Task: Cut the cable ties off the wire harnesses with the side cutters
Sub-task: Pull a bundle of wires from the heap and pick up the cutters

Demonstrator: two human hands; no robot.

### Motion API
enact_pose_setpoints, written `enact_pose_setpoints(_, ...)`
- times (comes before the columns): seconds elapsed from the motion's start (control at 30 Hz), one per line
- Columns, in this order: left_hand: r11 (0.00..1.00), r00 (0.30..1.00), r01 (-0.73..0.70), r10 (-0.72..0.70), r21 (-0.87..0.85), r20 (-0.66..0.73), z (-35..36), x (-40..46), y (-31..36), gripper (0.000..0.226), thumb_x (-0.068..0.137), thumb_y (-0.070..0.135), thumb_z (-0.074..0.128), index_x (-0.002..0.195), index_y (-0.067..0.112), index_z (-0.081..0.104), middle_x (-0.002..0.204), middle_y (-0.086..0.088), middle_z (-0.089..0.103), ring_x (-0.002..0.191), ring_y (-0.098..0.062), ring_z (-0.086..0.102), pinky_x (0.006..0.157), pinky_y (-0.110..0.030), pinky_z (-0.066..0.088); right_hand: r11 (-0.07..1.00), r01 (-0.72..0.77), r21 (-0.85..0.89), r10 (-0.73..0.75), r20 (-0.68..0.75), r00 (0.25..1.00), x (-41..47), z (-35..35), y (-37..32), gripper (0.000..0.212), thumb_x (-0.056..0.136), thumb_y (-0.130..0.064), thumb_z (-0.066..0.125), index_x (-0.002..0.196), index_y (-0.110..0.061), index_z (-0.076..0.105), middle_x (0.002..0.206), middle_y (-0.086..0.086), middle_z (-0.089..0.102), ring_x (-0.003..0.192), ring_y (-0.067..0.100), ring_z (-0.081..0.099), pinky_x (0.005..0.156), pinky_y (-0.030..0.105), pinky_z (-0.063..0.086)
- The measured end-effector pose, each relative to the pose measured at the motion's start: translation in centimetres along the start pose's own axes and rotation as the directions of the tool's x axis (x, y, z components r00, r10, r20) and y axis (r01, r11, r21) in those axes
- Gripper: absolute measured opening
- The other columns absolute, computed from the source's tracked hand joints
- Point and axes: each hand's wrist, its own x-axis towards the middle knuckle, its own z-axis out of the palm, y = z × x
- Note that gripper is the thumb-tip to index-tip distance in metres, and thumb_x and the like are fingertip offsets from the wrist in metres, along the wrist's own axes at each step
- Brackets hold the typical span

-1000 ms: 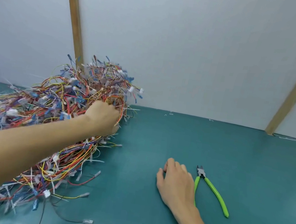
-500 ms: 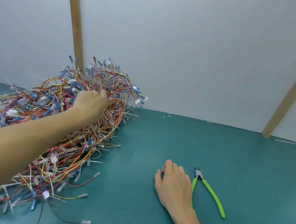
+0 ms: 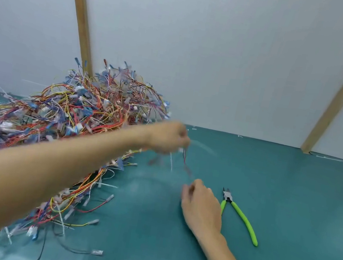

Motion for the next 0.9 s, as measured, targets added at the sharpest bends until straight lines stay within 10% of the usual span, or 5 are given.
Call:
enact_pose_setpoints(0.13,0.959,0.992,-0.098,0.116,0.267,-0.051,8.4,-3.7,2.5,0.026,0.097,0.038,0.045,0.094,0.016,0.057,0.094,-0.01,0.068,0.086,-0.036,0.062,0.061,-0.033,0.034,0.444,-0.422,0.79,0.212,0.365,0.907,1.4,-2.7,-0.2,0.063,0.108,-0.054,0.027,0.093,-0.013,0.073,0.077,0.002,0.074,0.071,0.022,0.064,0.06,0.034,0.043)
enact_pose_setpoints(0.27,0.88,0.958,-0.237,0.283,0.412,-0.053,12.3,-6.7,2.8,0.018,0.098,0.03,0.044,0.107,0.016,0.05,0.104,-0.009,0.066,0.089,-0.036,0.064,0.059,-0.036,0.035,-0.046,-0.709,0.704,-0.149,0.697,0.702,3.0,-5.1,0.2,0.081,0.101,-0.062,0.038,0.118,0.01,0.07,0.11,0.027,0.072,0.094,0.038,0.07,0.081,0.042,0.053)
enact_pose_setpoints(0.57,0.986,0.85,-0.165,0.124,-0.035,-0.512,8.6,-4.4,-3.8,0.012,0.094,0.027,0.06,0.105,0.023,0.064,0.101,0.01,0.066,0.094,-0.011,0.062,0.084,-0.037,0.051,0.016,-0.557,0.83,0.064,0.555,0.829,5.9,-6.0,-1.5,0.013,0.101,-0.008,0.054,0.09,-0.009,0.061,0.049,-0.008,0.034,0.037,0.004,0.034,0.04,0.017,0.04)
enact_pose_setpoints(0.7,0.928,0.92,0.263,-0.158,0.266,-0.359,6.6,-2.3,-7.4,0.063,0.091,0.045,0.058,0.145,0.019,0.038,0.141,-0.006,0.047,0.13,-0.027,0.047,0.104,-0.044,0.041,0.03,-0.321,0.947,0.164,0.312,0.936,7.2,-7.7,-1.6,0.018,0.105,-0.011,0.05,0.091,-0.011,0.061,0.054,-0.006,0.04,0.04,0.004,0.042,0.037,0.016,0.034)
enact_pose_setpoints(0.9,0.919,0.892,0.36,-0.288,-0.161,0.349,0.4,-1.0,-8.5,0.091,0.078,0.093,0.023,0.125,0.031,0.069,0.136,0.009,0.06,0.126,-0.017,0.054,0.115,-0.044,0.029,0.228,-0.15,0.962,0.19,0.108,0.976,8.5,-8.8,-3.0,0.014,0.106,-0.013,0.05,0.098,-0.012,0.061,0.069,-0.002,0.051,0.043,0.007,0.052,0.043,0.021,0.048)
